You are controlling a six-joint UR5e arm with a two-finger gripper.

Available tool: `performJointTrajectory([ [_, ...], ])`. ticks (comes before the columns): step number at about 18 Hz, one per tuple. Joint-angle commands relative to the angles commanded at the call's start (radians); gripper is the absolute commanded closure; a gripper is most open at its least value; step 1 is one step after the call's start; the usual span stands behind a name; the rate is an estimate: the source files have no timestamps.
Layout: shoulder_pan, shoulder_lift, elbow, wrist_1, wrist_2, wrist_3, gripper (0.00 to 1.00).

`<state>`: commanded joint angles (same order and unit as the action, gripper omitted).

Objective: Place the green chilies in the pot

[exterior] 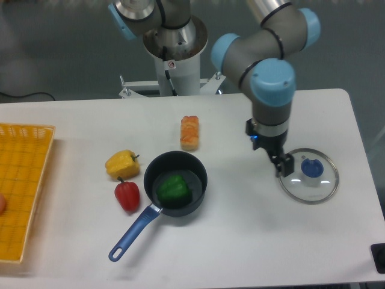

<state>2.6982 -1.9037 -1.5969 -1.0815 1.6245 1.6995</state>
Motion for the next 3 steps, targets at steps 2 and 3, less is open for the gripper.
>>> performJointTrajectory([
  [2, 0.015, 0.0, 0.002, 0.0, -0.008, 0.032, 0.0],
  [3, 0.017, 0.0, 0.002, 0.0, -0.008, 0.043, 0.0],
])
